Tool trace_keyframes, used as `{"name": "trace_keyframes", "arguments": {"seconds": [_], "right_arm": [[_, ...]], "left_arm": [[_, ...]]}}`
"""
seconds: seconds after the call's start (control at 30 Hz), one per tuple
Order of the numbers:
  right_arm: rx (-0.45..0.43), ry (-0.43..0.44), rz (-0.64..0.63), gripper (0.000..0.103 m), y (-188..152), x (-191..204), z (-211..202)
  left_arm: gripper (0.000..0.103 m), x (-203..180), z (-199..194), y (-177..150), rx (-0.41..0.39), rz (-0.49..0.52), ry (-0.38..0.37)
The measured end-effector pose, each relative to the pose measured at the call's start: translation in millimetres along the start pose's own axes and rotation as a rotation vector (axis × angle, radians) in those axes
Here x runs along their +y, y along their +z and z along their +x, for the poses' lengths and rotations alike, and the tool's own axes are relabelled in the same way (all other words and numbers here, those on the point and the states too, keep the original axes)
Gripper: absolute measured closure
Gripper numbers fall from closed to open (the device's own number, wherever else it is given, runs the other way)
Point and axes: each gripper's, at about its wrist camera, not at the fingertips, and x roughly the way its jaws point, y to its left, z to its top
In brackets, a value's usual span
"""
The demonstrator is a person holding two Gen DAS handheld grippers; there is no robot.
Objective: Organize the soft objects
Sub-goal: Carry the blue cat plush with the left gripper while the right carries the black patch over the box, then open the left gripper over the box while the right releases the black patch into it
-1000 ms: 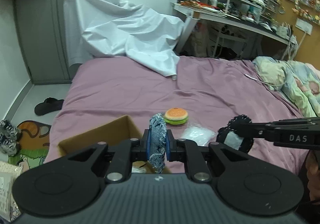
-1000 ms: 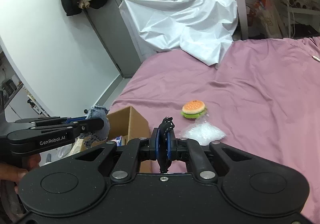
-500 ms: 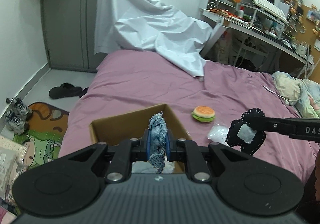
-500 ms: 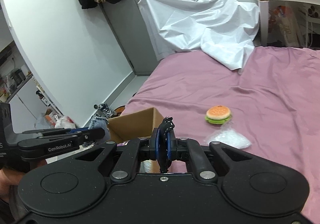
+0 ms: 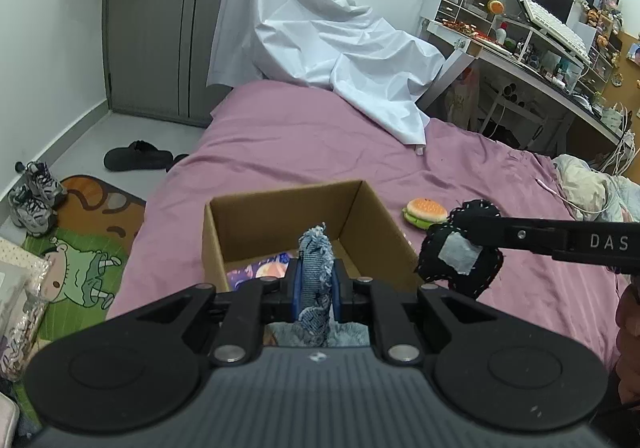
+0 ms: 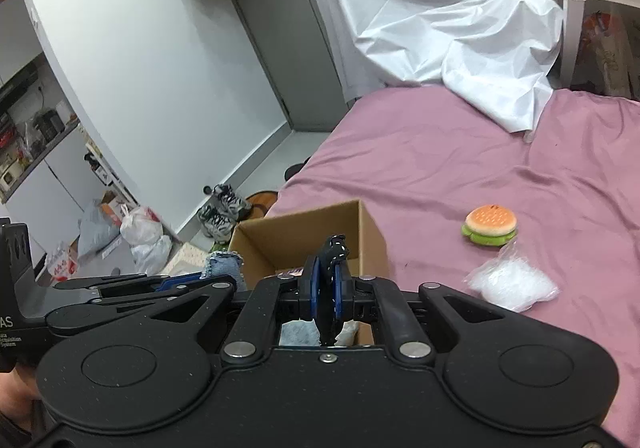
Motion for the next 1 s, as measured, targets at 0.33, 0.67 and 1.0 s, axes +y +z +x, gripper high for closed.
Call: {"name": "trace_keyframes", "arguments": {"seconds": [0.33, 0.67, 1.0], "right_arm": [[0.079, 0.018, 0.030, 0.088, -10, 3, 12], [0.077, -0.031, 0.055, 0.065, -13, -10, 8], [0.072, -0.070, 0.079, 0.055, -12, -28, 3]], "left_arm": [[0.089, 8, 2, -5, 0.000, -0.025, -0.013], [0.089, -1, 16, 6, -0.008, -0.023, -0.046], [0.089, -16, 28, 12, -0.013, -0.047, -0.096]]}}
